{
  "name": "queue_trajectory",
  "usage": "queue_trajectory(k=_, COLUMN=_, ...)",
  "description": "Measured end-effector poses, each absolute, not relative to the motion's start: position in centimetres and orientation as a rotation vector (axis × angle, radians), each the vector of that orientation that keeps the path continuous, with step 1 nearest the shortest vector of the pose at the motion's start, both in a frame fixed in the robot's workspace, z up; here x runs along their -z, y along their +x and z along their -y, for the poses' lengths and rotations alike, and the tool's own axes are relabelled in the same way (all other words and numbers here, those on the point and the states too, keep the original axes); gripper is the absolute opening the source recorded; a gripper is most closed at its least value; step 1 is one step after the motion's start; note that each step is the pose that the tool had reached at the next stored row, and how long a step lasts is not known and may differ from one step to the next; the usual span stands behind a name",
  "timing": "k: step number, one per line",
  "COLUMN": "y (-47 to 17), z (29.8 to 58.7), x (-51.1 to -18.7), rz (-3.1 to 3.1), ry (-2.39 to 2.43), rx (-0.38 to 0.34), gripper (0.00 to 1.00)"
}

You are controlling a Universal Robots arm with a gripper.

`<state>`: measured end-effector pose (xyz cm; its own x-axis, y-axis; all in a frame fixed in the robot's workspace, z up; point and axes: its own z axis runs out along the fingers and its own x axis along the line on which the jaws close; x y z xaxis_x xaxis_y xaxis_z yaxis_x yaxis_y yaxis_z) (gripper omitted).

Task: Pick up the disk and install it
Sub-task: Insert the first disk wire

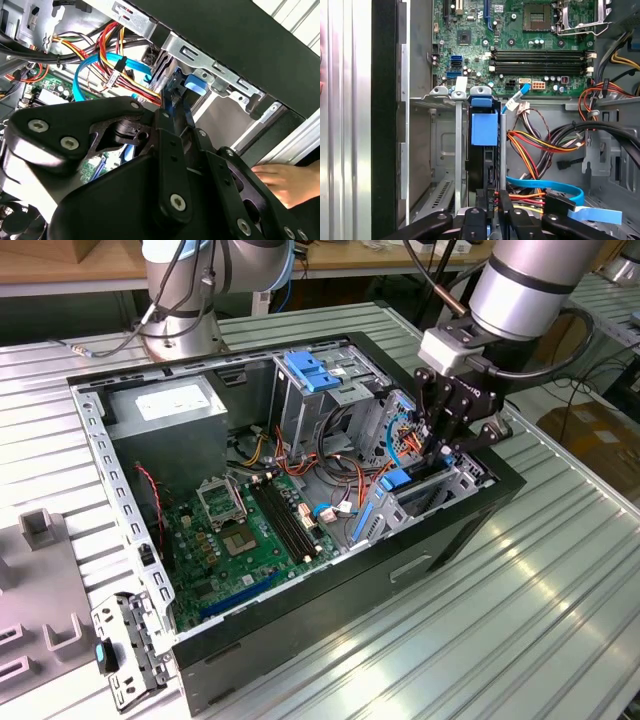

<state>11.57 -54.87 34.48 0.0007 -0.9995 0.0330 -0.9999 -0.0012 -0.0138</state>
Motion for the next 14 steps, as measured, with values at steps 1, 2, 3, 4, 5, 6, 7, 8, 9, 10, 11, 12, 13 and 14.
queue_trajectory(k=1, y=11.57, z=54.87, x=-34.66, rz=2.211, ry=2.213, rx=-0.052, gripper=0.24)
queue_trajectory(k=2, y=11.57, z=54.87, x=-35.00, rz=2.210, ry=2.213, rx=-0.052, gripper=0.24)
queue_trajectory(k=3, y=11.57, z=54.88, x=-35.18, rz=2.210, ry=2.213, rx=-0.052, gripper=0.24)
queue_trajectory(k=4, y=11.57, z=54.87, x=-35.18, rz=2.211, ry=2.213, rx=-0.052, gripper=0.24)
queue_trajectory(k=5, y=11.57, z=54.87, x=-35.18, rz=2.211, ry=2.213, rx=-0.052, gripper=0.24)
queue_trajectory(k=6, y=11.57, z=54.88, x=-35.19, rz=2.210, ry=2.213, rx=-0.052, gripper=0.23)
queue_trajectory(k=7, y=11.57, z=54.87, x=-35.20, rz=2.210, ry=2.213, rx=-0.052, gripper=0.23)
queue_trajectory(k=8, y=11.57, z=54.87, x=-35.20, rz=2.210, ry=2.213, rx=-0.052, gripper=0.16)
queue_trajectory(k=9, y=11.57, z=54.87, x=-35.20, rz=2.210, ry=2.213, rx=-0.052, gripper=0.11)
queue_trajectory(k=10, y=11.57, z=54.87, x=-35.20, rz=2.210, ry=2.213, rx=-0.052, gripper=0.11)
queue_trajectory(k=11, y=11.57, z=54.88, x=-35.21, rz=2.210, ry=2.213, rx=-0.052, gripper=0.11)
queue_trajectory(k=12, y=11.57, z=54.87, x=-35.22, rz=2.210, ry=2.213, rx=-0.052, gripper=0.11)
queue_trajectory(k=13, y=11.57, z=54.87, x=-35.22, rz=2.210, ry=2.213, rx=-0.052, gripper=0.11)
queue_trajectory(k=14, y=11.57, z=54.87, x=-35.22, rz=2.210, ry=2.213, rx=-0.052, gripper=0.11)
